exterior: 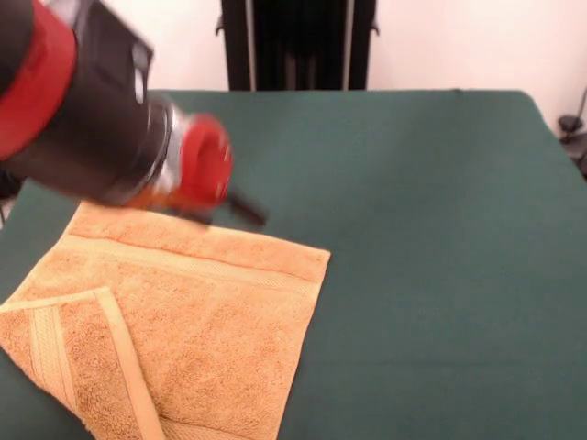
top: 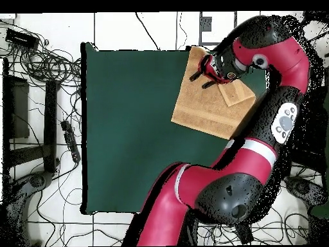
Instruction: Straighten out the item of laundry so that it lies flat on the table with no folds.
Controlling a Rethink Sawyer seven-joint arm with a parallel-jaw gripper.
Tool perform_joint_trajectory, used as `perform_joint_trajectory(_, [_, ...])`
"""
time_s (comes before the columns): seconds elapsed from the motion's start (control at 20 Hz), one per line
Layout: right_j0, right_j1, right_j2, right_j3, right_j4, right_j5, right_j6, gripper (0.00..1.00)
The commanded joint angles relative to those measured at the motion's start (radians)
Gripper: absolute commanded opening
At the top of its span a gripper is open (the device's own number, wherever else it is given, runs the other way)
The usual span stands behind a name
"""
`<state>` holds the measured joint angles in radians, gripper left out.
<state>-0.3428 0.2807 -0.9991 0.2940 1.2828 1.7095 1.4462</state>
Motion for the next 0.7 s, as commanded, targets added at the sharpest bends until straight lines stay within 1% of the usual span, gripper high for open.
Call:
perform_joint_trajectory(0.05, [0.081,0.092,0.115,0.157,-0.134,-0.333,0.168,1.00])
perform_joint_trajectory(0.15, [0.096,0.088,0.149,0.181,-0.153,-0.361,0.162,1.00])
perform_joint_trajectory(0.25, [0.104,0.092,0.171,0.189,-0.158,-0.380,0.182,1.00])
perform_joint_trajectory(0.35, [0.113,0.093,0.182,0.199,-0.162,-0.405,0.236,1.00])
perform_joint_trajectory(0.5, [0.106,0.111,0.193,0.167,-0.133,-0.360,0.352,1.00])
perform_joint_trajectory(0.6, [0.103,0.118,0.206,0.153,-0.115,-0.316,0.394,1.00])
perform_joint_trajectory(0.7, [0.105,0.111,0.221,0.161,-0.111,-0.277,0.413,1.00])
